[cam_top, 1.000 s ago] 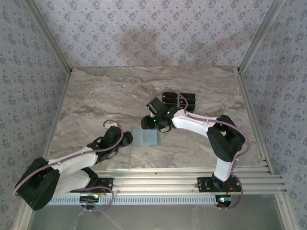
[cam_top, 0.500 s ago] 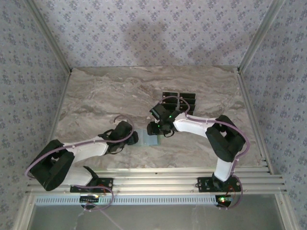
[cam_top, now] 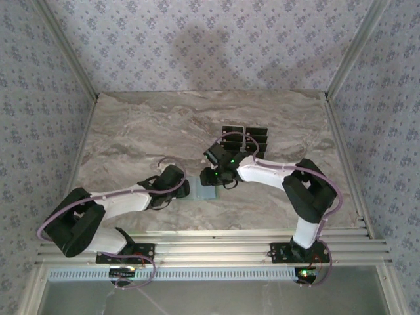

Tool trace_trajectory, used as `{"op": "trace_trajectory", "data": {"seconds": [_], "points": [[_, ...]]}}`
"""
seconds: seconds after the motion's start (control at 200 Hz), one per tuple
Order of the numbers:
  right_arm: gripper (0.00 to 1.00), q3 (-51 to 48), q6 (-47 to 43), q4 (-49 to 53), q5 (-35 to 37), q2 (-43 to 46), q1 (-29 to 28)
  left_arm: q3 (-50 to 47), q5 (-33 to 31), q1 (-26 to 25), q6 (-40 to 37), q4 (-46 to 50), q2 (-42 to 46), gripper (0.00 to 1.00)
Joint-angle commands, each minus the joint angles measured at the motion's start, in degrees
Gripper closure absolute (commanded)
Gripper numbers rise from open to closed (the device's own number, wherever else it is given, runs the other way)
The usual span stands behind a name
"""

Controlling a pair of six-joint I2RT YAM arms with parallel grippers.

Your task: Put the credit cards into the card holder

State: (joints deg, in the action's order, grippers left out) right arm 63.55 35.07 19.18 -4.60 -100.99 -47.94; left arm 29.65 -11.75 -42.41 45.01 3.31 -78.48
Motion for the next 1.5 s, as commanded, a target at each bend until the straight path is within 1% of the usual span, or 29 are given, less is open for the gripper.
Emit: {"op": "trace_trajectory", "data": {"seconds": [0.0,0.27,0.49,0.55,0.57,0.819,1.099,1.284,1.494], "points": [[0.49,1.86,-0.17,2.30,2.05,1.47,-1.09,0.23,1.23,-0.20,-0.58,0.65,-2.29,0.37],[0.49,2.81,-0.18,1.99,1.61,-2.29,-0.94,0.33,1.36,-0.33,-0.55,0.39,-2.47,0.37],[0.49,0.77,0.60,0.14,-0.09,-4.27,0.03,0.33,1.46,-0.53,-0.69,-0.04,-2.99,0.36],[0.49,0.07,0.53,-0.87,-1.31,-4.78,0.17,0.37,1.43,-0.48,-0.74,-0.21,-3.14,0.37],[0.49,-0.14,2.01,-1.31,-1.92,-4.89,0.22,0.32,1.46,-0.53,-0.72,-0.23,-3.25,0.37],[0.49,-1.98,6.41,-7.55,-9.62,-6.24,0.69,0.19,1.64,-0.79,-0.72,-0.94,-3.96,0.37],[0.49,-1.85,9.09,-10.69,-12.56,-6.77,0.70,0.08,1.59,-0.96,-1.09,-1.30,-3.22,0.37],[0.49,-1.85,10.53,-12.13,-13.42,-7.03,0.51,-0.76,0.29,-0.92,-2.20,0.53,1.06,0.36],[0.49,-1.37,11.47,-12.87,-13.69,-6.68,0.23,-4.15,0.49,-0.92,-2.90,2.09,10.18,0.36]]}}
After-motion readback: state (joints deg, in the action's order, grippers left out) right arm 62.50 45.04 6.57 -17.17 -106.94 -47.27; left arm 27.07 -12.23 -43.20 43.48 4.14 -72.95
